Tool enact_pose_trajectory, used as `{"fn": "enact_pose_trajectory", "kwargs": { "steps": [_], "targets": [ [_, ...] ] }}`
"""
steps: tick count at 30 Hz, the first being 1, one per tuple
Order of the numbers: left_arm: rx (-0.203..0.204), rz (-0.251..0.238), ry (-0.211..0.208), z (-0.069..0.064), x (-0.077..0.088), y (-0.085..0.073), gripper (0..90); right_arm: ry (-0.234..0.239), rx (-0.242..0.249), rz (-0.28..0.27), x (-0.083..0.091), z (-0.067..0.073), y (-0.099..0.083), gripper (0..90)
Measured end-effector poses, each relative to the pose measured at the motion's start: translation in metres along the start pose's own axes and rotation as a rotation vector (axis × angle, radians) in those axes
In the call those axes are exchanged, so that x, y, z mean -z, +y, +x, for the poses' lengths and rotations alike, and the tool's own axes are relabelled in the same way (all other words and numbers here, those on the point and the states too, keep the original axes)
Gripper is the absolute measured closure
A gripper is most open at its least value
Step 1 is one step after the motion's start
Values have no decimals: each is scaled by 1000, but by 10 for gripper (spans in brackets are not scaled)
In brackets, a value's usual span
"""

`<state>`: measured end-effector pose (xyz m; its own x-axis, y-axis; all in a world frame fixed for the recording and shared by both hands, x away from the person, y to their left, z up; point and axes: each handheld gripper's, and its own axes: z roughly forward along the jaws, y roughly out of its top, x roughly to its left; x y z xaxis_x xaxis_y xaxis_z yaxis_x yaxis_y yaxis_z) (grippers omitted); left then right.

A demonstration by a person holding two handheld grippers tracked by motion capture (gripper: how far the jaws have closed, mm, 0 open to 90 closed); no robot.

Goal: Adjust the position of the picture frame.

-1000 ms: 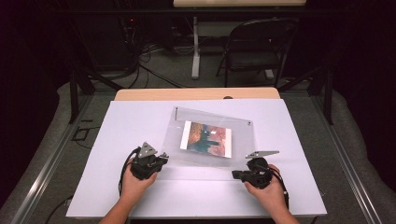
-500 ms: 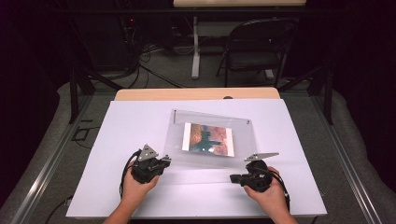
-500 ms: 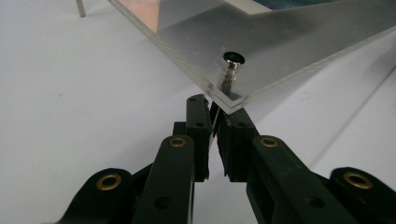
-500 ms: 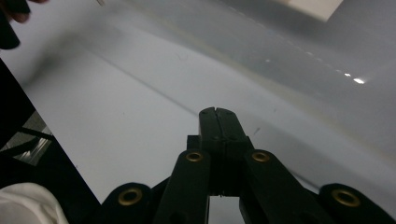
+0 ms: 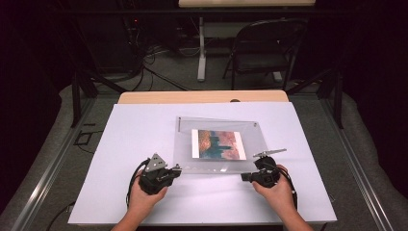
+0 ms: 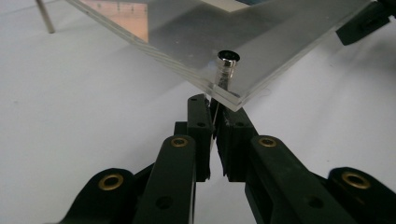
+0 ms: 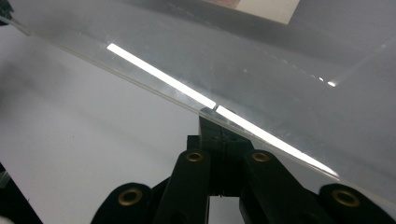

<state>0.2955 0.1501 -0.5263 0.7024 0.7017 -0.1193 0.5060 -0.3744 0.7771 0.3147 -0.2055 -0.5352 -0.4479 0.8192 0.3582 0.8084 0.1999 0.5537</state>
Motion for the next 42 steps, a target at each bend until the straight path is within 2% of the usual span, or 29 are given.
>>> {"fn": "enact_pose_trajectory", "kwargs": {
  "steps": [4, 7, 11, 18, 22, 25, 30, 37, 40, 42],
  "targets": [
    [-37, 12, -22, -12, -6, 0, 850, 18, -45, -19, 0, -11, 10, 900],
    [-54, 16, -41, -21, -11, 1, 852, -6, -37, -7, 0, -16, 19, 900],
    [-55, 15, -56, -28, -15, 2, 854, -28, -41, -2, -4, -24, 30, 900],
    [-49, 8, -97, -36, -23, 5, 854, -48, -22, 11, -15, -25, 45, 900],
    [-56, 9, -109, -43, -30, 7, 854, -79, -21, 25, -21, -27, 55, 900],
    [-59, 6, -131, -49, -36, 9, 853, -87, -44, 18, -22, -35, 59, 900],
    [-73, 17, -174, -59, -47, 14, 851, -79, -63, -3, -19, -42, 55, 900],
    [-99, 47, -190, -76, -73, 19, 841, -136, -18, -69, 10, -40, 34, 898],
    [-101, 60, -191, -80, -80, 19, 836, -137, -3, -90, 20, -37, 24, 859],
    [-92, 49, -194, -79, -81, 18, 832, -134, 11, -108, 26, -34, 17, 839]
  ]
}}
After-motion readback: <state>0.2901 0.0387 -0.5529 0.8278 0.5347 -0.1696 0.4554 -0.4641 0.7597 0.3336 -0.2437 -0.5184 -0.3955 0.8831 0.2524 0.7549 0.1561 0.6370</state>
